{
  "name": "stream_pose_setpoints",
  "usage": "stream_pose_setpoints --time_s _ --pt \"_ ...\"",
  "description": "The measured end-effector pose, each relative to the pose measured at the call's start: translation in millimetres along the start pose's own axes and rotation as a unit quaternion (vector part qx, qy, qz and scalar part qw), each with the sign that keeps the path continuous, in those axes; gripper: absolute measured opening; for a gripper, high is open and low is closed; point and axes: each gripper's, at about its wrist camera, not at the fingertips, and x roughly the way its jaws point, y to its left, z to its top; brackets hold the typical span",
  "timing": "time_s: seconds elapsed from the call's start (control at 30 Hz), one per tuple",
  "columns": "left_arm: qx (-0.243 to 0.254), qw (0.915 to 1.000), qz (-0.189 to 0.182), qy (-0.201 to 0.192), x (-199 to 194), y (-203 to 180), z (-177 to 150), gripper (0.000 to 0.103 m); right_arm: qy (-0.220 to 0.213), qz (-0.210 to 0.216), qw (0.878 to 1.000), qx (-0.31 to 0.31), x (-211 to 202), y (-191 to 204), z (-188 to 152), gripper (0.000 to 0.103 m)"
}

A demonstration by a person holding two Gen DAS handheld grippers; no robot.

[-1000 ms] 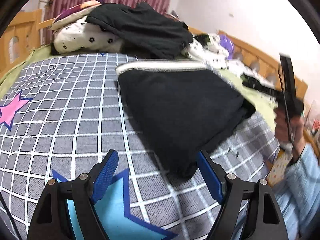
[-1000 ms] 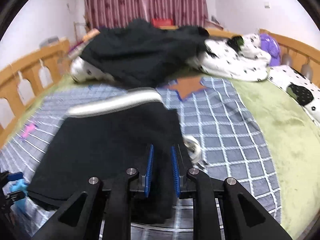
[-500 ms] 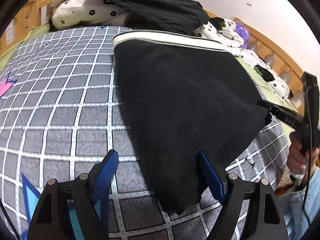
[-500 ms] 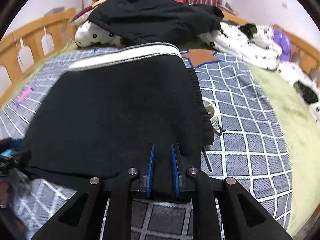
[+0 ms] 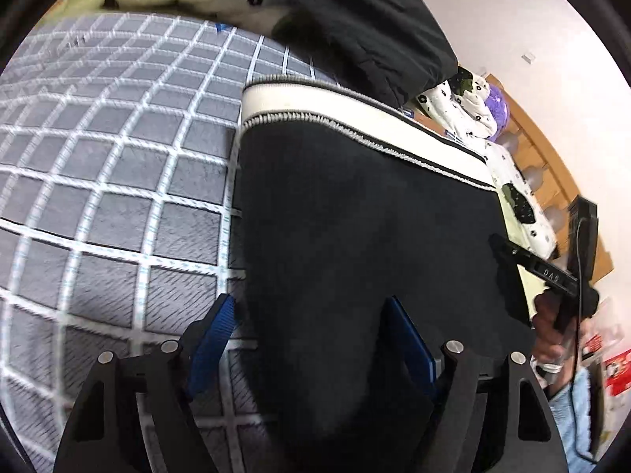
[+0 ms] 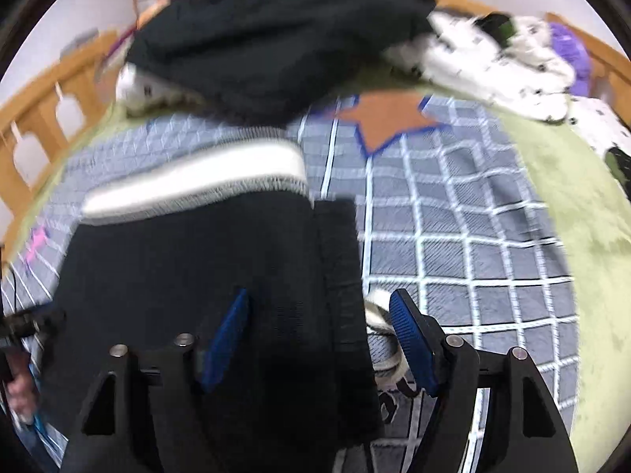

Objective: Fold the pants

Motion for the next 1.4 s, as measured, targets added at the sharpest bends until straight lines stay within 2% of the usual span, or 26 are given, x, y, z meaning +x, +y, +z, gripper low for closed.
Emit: stream_pose_setpoints --time_s 0.07,0.17,0.3,0.37,0.43,0.47,0.53,0.63,0.67,0.73,0.87,0.97,1.0,1.07,1.1,1.17,1.2,1.23,1.3,1.33,1.37,1.4 --pt "0.013 0.9999 -0.008 -0.006 4 -3 1 0.063 -0.002 0.026 1.000 0.001 7 -5 2 0.072" --pt "-0.003 0.9997 -0.023 -0.002 15 -4 5 0.052 0.012 0.045 0.999 -0.010 15 -7 8 0.072" --pt "-0.027 0.9992 -0.029 0.002 11 0 10 0.034 0.052 0.122 0.991 0.021 36 -15 8 0.072" --pt "-0.058 0.9967 -0.056 -0.012 0 4 13 0.025 0.055 0.137 0.989 0.018 34 -17 10 0.064" --pt "-0.060 0.9957 -0.070 -0.015 -6 4 16 0.023 0.033 0.135 0.990 0.018 19 -17 7 0.048" --pt "-0.062 0.9954 -0.072 -0.013 -8 3 19 0.022 0.018 0.134 0.991 0.024 9 -16 4 0.045" --pt "-0.064 0.9949 -0.076 -0.012 -15 1 23 0.020 -0.009 0.116 0.993 0.033 -11 -4 0 0.029" --pt "-0.043 0.9956 -0.081 -0.017 -37 0 32 0.019 -0.043 0.094 0.994 0.037 -41 27 1 0.023" --pt "-0.035 0.9963 -0.075 -0.023 -50 2 34 0.019 -0.056 0.085 0.994 0.038 -51 40 1 0.022" --pt "-0.017 0.9976 -0.058 -0.033 -74 10 41 0.018 -0.070 0.093 0.992 0.045 -64 60 1 0.022" --pt "-0.003 0.9997 -0.016 -0.018 -125 47 58 0.019 -0.061 0.166 0.981 0.082 -74 101 -3 0.022" --pt "0.020 0.9995 0.023 0.003 -146 73 56 0.020 -0.046 0.213 0.973 0.076 -74 140 -5 0.021" --pt "0.026 0.9991 0.033 0.009 -147 84 51 0.021 -0.045 0.216 0.973 0.063 -72 154 -7 0.021" --pt "0.021 0.9986 0.042 0.025 -139 107 39 0.025 -0.039 0.206 0.977 0.032 -61 175 -11 0.022" --pt "0.000 0.9985 0.040 0.036 -128 124 32 0.028 -0.029 0.194 0.981 0.016 -50 182 -13 0.022" --pt "-0.039 0.9962 0.058 0.052 -108 145 24 0.041 0.010 0.126 0.992 -0.009 -11 191 -20 0.033" --pt "-0.048 0.9950 0.063 0.061 -103 150 24 0.046 0.022 0.084 0.996 -0.021 3 194 -24 0.044" --pt "-0.055 0.9943 0.066 0.063 -102 153 26 0.052 0.026 0.073 0.997 -0.028 12 192 -26 0.046" --pt "-0.066 0.9948 0.067 0.039 -114 153 34 0.053 0.034 0.088 0.995 -0.014 6 185 -21 0.047" --pt "-0.061 0.9953 0.069 0.029 -119 151 38 0.058 0.032 0.086 0.996 -0.004 -2 182 -17 0.046" --pt "-0.048 0.9959 0.075 0.013 -125 148 41 0.065 0.008 0.076 0.997 0.003 -16 181 -14 0.045" --pt "-0.033 0.9956 0.088 -0.003 -129 144 44 0.067 -0.029 0.070 0.997 -0.002 -31 183 -11 0.045"
